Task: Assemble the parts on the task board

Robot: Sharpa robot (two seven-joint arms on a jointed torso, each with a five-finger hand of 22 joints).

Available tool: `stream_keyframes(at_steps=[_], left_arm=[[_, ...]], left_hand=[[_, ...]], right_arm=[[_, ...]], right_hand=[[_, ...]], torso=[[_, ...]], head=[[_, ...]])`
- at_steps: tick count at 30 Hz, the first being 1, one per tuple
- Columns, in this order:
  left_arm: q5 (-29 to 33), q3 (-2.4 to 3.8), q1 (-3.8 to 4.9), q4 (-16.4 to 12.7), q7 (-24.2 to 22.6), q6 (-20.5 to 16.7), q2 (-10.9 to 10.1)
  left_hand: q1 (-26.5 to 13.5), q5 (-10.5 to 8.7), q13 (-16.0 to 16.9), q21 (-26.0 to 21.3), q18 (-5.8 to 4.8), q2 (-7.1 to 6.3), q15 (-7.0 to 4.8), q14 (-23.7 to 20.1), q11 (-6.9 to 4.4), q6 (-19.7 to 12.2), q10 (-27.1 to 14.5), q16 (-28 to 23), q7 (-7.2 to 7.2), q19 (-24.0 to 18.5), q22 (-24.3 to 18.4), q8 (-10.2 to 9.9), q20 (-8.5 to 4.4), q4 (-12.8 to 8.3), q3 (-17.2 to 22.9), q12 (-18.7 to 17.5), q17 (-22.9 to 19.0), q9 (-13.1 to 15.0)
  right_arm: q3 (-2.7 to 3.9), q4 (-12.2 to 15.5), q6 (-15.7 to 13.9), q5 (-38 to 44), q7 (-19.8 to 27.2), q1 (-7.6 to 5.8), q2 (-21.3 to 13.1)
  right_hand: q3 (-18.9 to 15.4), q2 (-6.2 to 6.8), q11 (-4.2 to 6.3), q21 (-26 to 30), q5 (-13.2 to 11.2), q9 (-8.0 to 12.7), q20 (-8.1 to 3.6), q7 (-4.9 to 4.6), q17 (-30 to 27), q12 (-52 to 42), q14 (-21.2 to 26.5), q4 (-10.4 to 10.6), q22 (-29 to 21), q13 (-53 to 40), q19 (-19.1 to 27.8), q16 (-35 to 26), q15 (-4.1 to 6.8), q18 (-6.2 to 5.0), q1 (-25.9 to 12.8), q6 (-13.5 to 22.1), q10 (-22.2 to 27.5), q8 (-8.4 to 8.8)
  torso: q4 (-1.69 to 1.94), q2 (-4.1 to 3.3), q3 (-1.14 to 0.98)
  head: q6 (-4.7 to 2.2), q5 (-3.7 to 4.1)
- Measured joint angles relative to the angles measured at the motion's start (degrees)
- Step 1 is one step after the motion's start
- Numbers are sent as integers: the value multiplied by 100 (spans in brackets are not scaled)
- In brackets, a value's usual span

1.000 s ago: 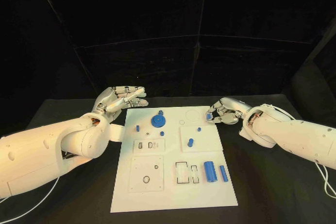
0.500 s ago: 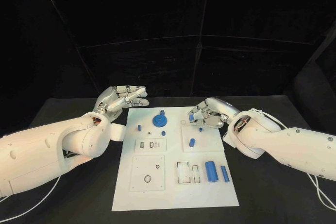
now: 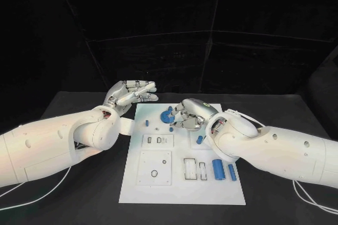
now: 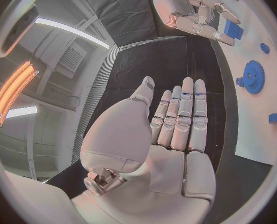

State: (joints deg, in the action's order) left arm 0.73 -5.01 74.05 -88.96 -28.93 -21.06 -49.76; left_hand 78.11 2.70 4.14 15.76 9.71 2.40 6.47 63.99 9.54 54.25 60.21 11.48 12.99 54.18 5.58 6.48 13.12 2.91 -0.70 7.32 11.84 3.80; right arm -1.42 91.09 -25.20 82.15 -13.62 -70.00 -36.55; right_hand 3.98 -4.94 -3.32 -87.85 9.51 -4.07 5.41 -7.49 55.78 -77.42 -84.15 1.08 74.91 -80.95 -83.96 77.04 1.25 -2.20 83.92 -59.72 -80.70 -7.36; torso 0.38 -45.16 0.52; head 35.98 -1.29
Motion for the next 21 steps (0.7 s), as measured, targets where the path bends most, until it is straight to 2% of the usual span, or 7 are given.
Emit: stream_keyframes(at_steps=[7, 15, 18, 21], left_arm=[[0, 0, 0, 15, 0, 0, 34], [1, 0, 0, 66, 0, -2, 54], [1, 0, 0, 76, 0, -2, 69], [1, 0, 0, 81, 0, -2, 77]], left_hand=[[0, 0, 0, 0, 0, 0, 0, 0, 0, 0, 0, 0, 0, 0, 0, 0, 0, 0, 0, 0, 0, 0], [0, 0, 0, 0, 0, 0, 0, 0, 0, 0, 0, 0, 0, 0, -4, 0, 0, 0, 0, 0, 5, 0], [0, 0, 0, 0, 0, 0, 0, 0, 0, 0, 0, 0, 0, 0, -4, 0, 0, 0, 0, 0, 4, 0], [0, 0, 0, 0, 0, 0, 0, 0, 0, 0, 0, 0, 0, 0, -4, 0, 0, 0, 0, 0, 4, 0]], right_arm=[[-132, -104, 131, 217, -207, 33, 305], [-166, -184, 298, 402, -416, 121, 498], [-172, -202, 366, 450, -480, 167, 534], [-176, -219, 422, 481, -527, 207, 564]], right_hand=[[-1, 0, 17, 0, -11, -1, 0, -13, -1, 0, 20, 0, 0, -4, 0, 0, 20, 0, 0, -15, -17, 4], [30, 3, 17, 0, -20, -2, -12, -11, -1, 0, 20, 2, 0, -6, -12, 0, 19, 0, -1, -17, -17, 18], [56, 70, 17, 0, 137, -2, -21, -11, -1, 10, 20, 25, 0, 19, -21, 0, 20, 0, -74, -17, -17, 27], [63, 92, 38, 0, 169, -2, -20, -7, -1, 11, 20, 32, 0, 67, -21, 0, 20, 0, -126, -21, -38, 28]], torso=[[-9, 1, -3], [-13, 3, -11], [-13, 3, -11], [-13, 3, -13]], head=[[50, -77], [88, -126], [94, -122], [98, -118]])
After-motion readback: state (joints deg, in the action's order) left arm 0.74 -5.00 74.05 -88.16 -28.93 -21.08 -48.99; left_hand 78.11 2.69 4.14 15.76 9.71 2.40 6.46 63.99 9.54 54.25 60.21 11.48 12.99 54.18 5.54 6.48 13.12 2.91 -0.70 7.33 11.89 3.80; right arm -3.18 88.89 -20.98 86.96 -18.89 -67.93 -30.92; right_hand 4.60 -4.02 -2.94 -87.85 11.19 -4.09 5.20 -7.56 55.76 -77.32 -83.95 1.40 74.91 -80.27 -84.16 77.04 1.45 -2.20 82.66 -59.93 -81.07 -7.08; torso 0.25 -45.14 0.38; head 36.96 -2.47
